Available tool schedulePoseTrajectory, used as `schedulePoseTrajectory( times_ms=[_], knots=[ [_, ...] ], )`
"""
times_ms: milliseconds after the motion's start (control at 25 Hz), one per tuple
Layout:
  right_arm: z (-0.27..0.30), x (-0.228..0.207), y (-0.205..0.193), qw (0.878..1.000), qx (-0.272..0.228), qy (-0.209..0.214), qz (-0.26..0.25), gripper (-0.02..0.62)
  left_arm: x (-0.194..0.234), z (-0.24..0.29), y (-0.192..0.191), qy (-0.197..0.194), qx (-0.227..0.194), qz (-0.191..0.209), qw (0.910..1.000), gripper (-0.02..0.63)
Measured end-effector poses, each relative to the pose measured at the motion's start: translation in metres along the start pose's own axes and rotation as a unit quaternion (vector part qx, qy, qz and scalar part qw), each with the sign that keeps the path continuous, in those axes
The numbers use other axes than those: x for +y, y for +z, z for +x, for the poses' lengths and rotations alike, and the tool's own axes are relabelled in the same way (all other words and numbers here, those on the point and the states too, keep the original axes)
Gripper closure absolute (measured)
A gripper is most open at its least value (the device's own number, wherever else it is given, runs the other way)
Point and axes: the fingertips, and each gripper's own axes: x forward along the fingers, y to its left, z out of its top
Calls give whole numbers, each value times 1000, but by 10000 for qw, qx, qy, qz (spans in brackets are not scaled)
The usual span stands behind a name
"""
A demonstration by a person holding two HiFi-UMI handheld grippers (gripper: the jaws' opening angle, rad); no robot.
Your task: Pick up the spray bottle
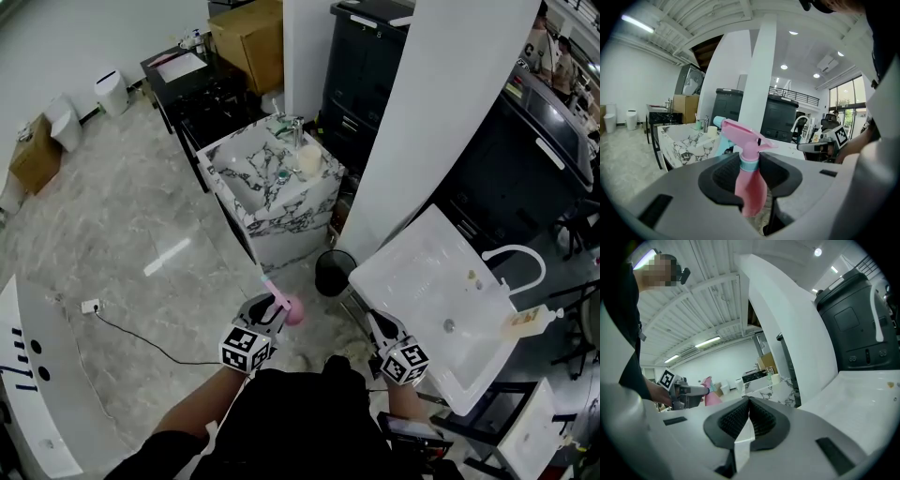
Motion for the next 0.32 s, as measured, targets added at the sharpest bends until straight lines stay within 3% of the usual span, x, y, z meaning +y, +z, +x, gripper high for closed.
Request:
schedulePoseTrajectory(
  times_ms=[320],
  knots=[
    [0,3,-3,10000,-20,-34,19,569,1,-5,0,-15,-15,28,10000,471]
  ],
)
